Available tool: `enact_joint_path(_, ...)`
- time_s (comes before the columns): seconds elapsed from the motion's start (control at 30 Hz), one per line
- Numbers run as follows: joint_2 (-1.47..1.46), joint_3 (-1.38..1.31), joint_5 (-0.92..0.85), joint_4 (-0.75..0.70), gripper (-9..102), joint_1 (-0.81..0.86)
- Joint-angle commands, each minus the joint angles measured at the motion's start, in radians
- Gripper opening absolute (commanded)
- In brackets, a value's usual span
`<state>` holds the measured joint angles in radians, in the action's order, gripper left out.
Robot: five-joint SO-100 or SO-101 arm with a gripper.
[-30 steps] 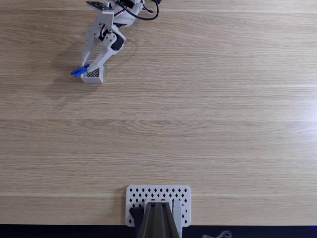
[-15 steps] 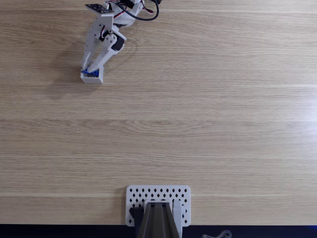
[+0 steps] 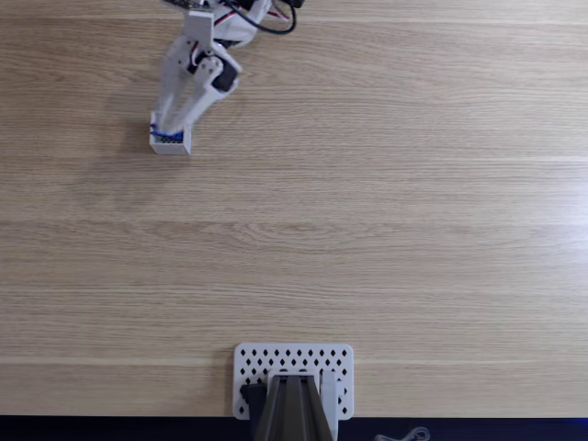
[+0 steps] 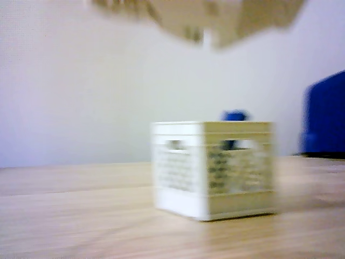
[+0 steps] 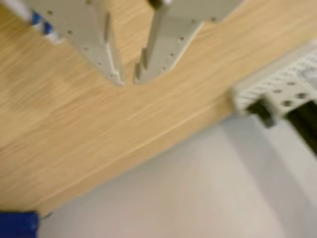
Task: Grasp a peg and put it in the crate.
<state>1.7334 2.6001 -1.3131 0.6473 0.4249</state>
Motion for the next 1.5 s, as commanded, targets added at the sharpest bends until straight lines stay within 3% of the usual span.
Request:
enact_joint_path(0.0, 0.299, -0.051, 0.144, -0.322, -1, -0.092)
enact_joint_path(0.27, 0.623, -0.049, 0.448, -0.881, -1, -0.325)
enact_joint_path(0.47, 0.795, -0.046, 0.673, -1.103, -1, -0.420)
enact_joint_path(0.97, 1.298, 0.356, 1.121, -1.193, -1, -0.526)
enact_joint_path(1.1, 1.379, 0.425, 1.170, -1.220, -1, -0.526)
enact_joint_path(1.47, 1.532, 0.462, 1.189, -1.465, -1, -0.517)
